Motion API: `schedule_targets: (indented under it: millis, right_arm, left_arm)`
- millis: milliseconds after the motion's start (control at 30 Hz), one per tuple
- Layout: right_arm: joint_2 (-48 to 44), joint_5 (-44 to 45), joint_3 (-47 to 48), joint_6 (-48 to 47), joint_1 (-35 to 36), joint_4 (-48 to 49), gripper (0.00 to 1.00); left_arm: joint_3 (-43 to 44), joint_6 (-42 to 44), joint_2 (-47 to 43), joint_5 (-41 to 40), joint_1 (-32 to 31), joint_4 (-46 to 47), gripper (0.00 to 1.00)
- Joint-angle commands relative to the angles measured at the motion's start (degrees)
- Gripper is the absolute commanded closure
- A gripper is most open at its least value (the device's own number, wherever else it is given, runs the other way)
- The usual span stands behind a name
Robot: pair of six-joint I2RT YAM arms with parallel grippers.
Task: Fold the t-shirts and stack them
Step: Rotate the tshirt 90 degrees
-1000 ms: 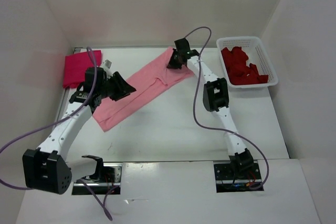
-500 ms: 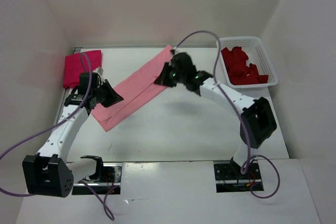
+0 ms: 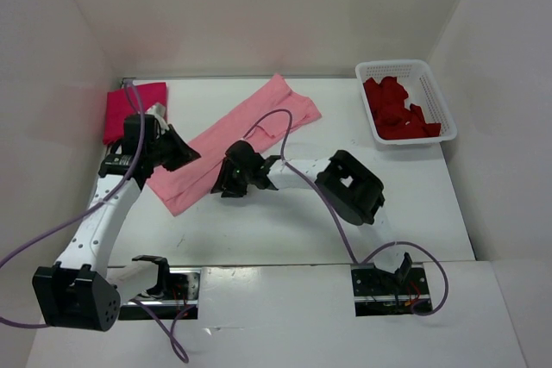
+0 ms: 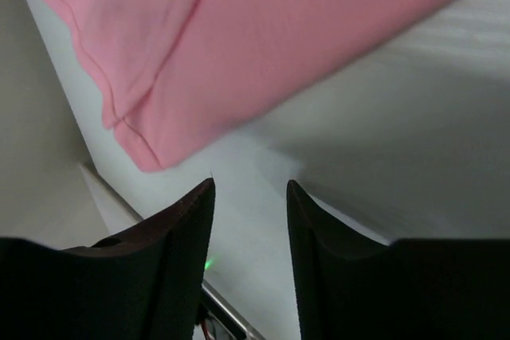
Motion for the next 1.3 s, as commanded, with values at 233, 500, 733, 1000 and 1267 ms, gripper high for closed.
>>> schedule_targets:
  millis: [233,500,733,1000,1267]
  right_arm:
    - [9.9,9.7,10.1,9.8,0.0,-2.4,0.83]
    - [-5.4,8.2,-6.7,1.7,-5.5,0.0,1.0]
    - [-31.1,4.4,-33.6,-7.5,-13.3,-7.4,1.0]
    - [-51.3,3.0,-48.3,-4.6,-15.5,-12.7,0.53]
    - [-62.6,-2.7,-58.1,2.2,-12.7,-12.7,0.45]
  left_arm:
    - [-2.1,1.0,-0.3,0.0,0.4,2.6,0.91]
    - [-2.1,2.1,3.7,0.7,0.4,3.2,0.86]
    - [-3.1,3.9,8.4,1.2,-7.0,3.2,0.77]
    - [-8.2,4.4,10.9,4.0,-14.1,-2.2,0.59]
    - [-15.0,-1.8,11.2,6.5,-19.2,-3.2,0.0]
